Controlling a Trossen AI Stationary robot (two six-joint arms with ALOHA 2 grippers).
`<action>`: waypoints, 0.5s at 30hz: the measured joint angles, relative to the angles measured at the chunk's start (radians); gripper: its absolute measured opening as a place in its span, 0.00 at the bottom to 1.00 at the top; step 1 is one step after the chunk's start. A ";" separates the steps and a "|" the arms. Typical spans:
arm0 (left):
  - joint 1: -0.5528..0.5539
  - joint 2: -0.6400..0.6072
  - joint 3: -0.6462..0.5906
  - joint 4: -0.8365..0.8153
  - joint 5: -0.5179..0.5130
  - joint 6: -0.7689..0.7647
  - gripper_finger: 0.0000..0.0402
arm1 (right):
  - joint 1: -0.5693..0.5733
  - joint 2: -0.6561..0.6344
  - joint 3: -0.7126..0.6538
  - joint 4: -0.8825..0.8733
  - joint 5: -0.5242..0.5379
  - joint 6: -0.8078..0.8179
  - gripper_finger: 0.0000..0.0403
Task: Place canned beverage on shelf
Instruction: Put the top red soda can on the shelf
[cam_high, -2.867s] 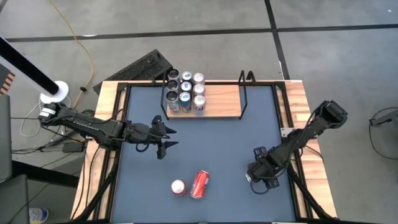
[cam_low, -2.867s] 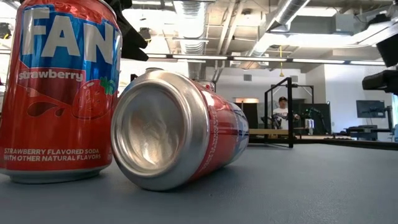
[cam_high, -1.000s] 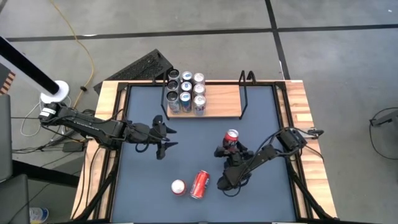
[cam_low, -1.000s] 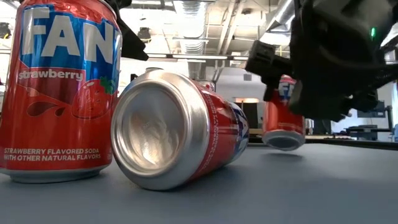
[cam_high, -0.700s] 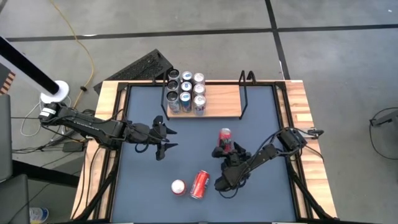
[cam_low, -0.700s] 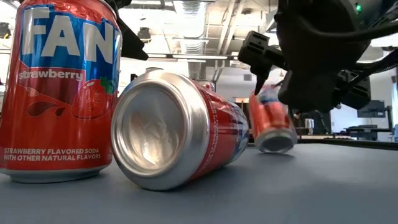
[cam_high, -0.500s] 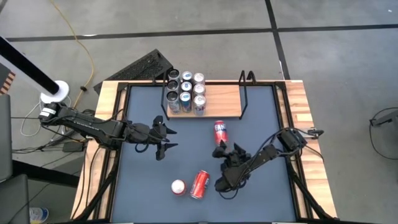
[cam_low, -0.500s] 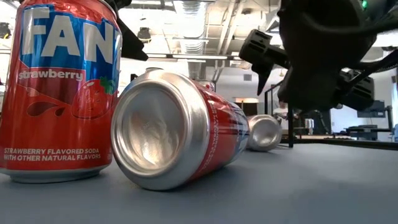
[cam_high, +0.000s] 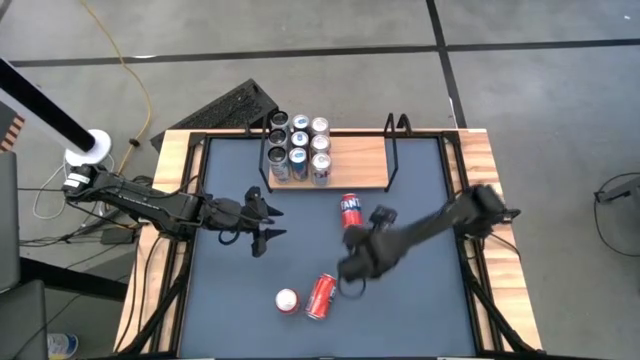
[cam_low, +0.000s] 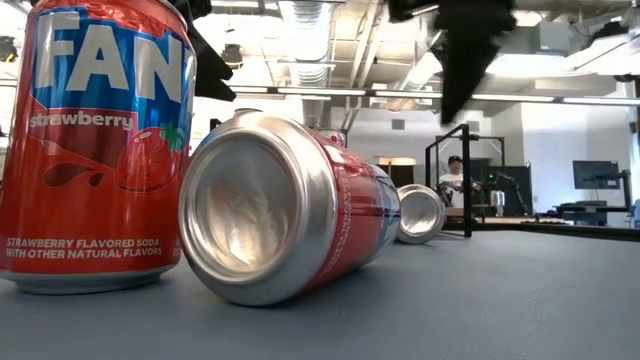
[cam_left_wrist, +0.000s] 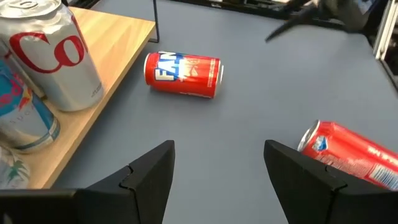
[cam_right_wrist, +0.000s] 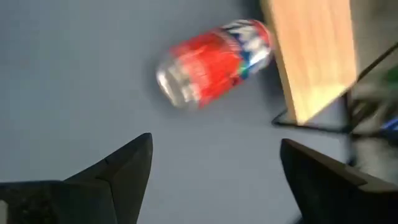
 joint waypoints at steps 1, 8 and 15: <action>0.000 0.000 0.000 0.002 0.002 -0.009 0.59 | -0.032 -0.038 0.000 0.010 -0.024 0.052 0.83; 0.001 0.000 0.000 0.001 0.035 -0.034 0.59 | -0.249 -0.199 0.000 0.127 -0.107 0.308 0.83; 0.001 0.000 0.000 -0.005 0.052 -0.032 0.59 | -0.324 -0.121 0.000 0.222 -0.167 0.285 0.83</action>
